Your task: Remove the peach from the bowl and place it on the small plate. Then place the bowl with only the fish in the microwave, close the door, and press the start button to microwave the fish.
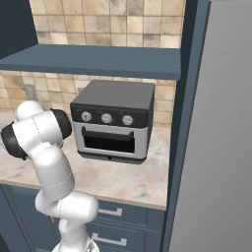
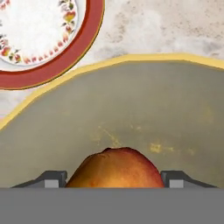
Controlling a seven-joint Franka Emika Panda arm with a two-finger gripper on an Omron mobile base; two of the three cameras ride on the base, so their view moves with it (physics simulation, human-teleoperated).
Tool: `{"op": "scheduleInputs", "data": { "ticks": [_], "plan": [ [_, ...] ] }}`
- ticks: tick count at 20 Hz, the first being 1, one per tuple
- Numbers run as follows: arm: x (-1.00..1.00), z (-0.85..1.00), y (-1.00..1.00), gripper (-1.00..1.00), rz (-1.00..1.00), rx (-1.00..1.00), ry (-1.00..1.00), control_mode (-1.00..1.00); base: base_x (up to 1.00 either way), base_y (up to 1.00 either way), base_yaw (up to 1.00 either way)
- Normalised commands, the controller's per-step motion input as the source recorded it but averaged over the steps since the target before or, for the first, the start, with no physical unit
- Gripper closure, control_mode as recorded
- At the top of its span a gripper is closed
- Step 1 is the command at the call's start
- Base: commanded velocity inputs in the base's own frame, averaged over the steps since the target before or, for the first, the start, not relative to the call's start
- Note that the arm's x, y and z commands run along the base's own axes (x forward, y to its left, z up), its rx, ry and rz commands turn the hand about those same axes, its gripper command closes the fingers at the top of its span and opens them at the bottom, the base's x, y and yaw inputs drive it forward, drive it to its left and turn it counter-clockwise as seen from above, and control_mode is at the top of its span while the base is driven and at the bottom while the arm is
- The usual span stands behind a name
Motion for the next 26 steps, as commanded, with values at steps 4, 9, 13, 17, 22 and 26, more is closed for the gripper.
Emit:
{"op": "scheduleInputs", "data": {
  "ticks": [4, 9, 13, 17, 22, 26],
  "plan": [
    [-0.04, 0.49, -0.03, 1.0, 0.0, 0.0, -0.02, -1.0, 0.0, 0.0, 0.0],
    [-0.31, 1.0, -0.11, 1.0, 0.01, -0.01, -0.22, -1.0, 0.0, 0.0, 0.0],
    [-0.11, 0.99, 0.0, 1.0, 0.05, 0.0, -0.16, -1.0, 0.0, 0.0, 0.0],
    [0.26, 0.36, 0.16, 1.0, 0.0, 0.0, 0.08, -1.0, 0.0, 0.0, 0.0],
    [0.49, -0.01, 0.4, 1.0, 0.0, -0.04, 0.13, -1.0, 0.0, 0.0, 0.0],
    [0.25, -0.17, 0.54, 1.0, 0.0, -0.1, 0.09, -1.0, 0.0, 0.0, 0.0]
  ]
}}
